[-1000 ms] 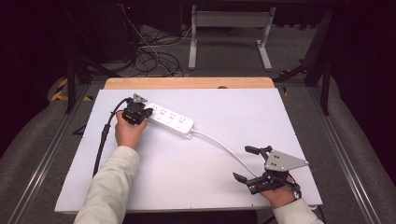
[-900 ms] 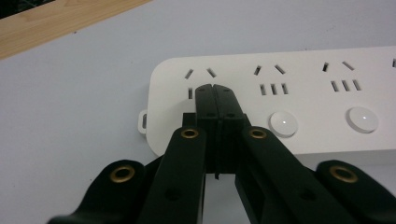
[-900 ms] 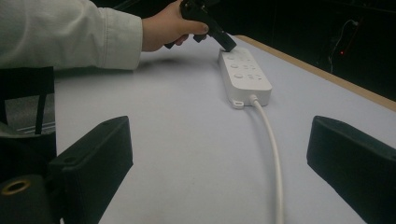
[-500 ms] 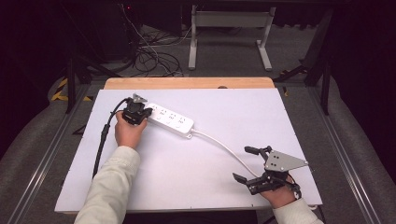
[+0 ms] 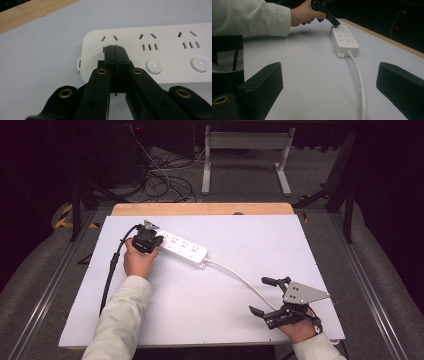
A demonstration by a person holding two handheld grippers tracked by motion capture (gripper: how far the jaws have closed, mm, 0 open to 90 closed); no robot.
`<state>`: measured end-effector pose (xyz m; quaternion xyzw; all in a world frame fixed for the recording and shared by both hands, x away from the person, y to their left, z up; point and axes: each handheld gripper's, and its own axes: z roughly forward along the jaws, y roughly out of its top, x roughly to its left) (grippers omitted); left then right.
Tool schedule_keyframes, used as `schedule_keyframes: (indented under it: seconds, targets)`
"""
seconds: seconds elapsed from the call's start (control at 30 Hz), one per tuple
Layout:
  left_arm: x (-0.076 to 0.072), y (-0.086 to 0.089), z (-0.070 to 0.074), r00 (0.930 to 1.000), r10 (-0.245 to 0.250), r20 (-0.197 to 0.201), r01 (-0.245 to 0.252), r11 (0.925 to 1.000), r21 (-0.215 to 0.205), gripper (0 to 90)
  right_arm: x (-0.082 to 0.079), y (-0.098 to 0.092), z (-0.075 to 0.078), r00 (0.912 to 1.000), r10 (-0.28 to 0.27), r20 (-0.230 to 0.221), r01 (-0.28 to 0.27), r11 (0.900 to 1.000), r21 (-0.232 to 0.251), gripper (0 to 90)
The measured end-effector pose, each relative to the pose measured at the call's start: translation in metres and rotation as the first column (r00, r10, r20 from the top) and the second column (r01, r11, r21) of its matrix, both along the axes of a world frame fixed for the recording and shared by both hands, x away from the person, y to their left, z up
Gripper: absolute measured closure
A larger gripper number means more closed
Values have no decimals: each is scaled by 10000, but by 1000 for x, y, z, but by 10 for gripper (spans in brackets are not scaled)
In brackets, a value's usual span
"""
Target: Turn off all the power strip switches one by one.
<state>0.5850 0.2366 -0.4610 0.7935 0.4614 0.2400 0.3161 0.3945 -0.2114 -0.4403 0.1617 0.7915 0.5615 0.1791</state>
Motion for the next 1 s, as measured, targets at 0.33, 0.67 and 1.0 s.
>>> schedule_keyframes:
  seconds: [0.33, 0.67, 1.0]
  targets:
    - [-2, -2, 3, 9995, 277, 118, -278, 9996, 41, 900, -1, -1, 0, 10000, 37, -25, -37, 10000, 82, 73]
    - [-10, 5, 29, 9970, -122, 767, 191, 9957, -902, 900, -1, 0, 1, 10000, 41, 28, -41, 10000, 63, 74]
    - [-22, -7, 34, 9908, -1048, 859, 1115, 9908, -768, 900, -1, 0, 1, 10000, 72, 50, -72, 9999, 74, 74]
